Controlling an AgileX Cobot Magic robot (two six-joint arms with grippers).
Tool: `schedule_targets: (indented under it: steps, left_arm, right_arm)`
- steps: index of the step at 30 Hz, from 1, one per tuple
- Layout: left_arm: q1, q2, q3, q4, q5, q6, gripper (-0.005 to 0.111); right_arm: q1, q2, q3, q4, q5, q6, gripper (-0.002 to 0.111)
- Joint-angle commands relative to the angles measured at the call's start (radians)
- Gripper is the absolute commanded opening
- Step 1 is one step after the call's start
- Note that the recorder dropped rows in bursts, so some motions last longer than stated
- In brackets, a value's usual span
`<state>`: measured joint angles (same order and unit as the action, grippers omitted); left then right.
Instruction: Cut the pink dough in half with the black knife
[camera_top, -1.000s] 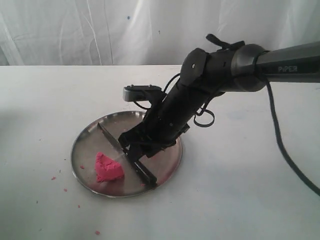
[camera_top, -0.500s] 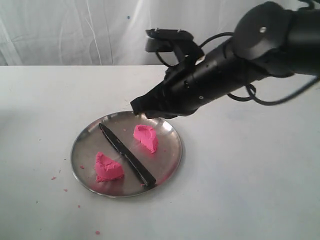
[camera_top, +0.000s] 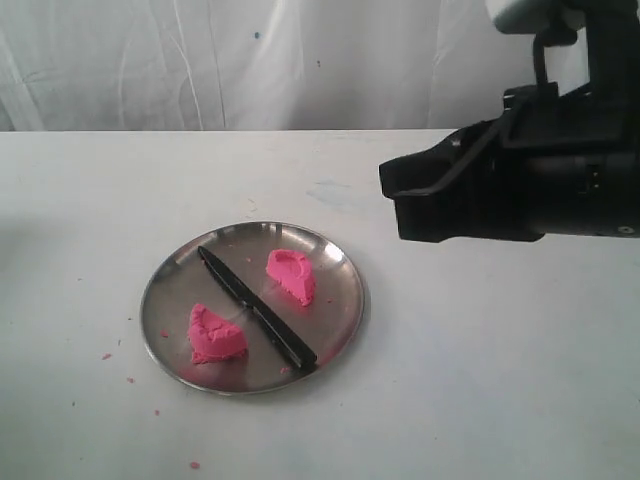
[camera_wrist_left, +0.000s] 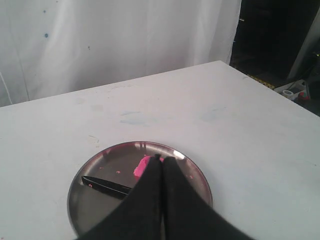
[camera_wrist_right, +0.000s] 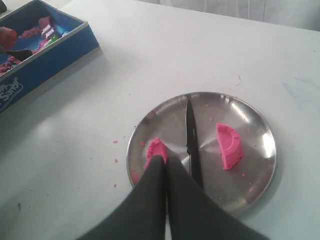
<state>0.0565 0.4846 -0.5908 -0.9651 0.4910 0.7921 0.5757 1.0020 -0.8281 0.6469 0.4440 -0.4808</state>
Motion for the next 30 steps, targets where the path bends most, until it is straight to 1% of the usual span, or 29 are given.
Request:
schedule_targets:
  steps: [1,5,10,13,14,16,22,26,30]
  left_arm:
    - [0.001,-0.006,0.003,-0.013,0.011,-0.008,0.0]
    - [0.001,-0.006,0.003,-0.013,0.008,-0.008,0.0]
    - [0.001,-0.006,0.003,-0.013,0.008,-0.008,0.0]
    - [0.001,-0.006,0.003,-0.013,0.008,-0.008,0.0]
    - [0.001,-0.006,0.003,-0.013,0.008,-0.008,0.0]
    - [0.001,-0.006,0.003,-0.013,0.007,-0.008,0.0]
    - [0.001,-0.006,0.003,-0.013,0.008,-0.008,0.0]
    - [0.001,-0.006,0.003,-0.013,0.008,-0.008,0.0]
    - [0.001,-0.006,0.003,-0.013,0.008,-0.008,0.0]
  right_arm:
    - [-0.007,-0.015,0.003,-0.083,-0.087,0.012,0.0]
    - [-0.007,-0.015,0.003,-0.09,-0.103,0.012,0.0]
    - [-0.007,-0.015,0.011,-0.102,-0.179,0.012,0.0]
    - [-0.006,-0.067,0.055,-0.283,-0.204,0.076,0.0]
    - [-0.006,-0.09,0.083,-0.345,-0.216,0.136,0.0]
    - [-0.006,-0.15,0.155,-0.422,-0.252,0.195,0.0]
    - [-0.027,-0.363,0.406,-0.426,-0.444,0.214,0.0]
    - [-0.082,-0.512,0.541,-0.419,-0.444,0.31,0.0]
    - [-0.148,-0.614,0.637,-0.422,-0.411,0.342,0.0]
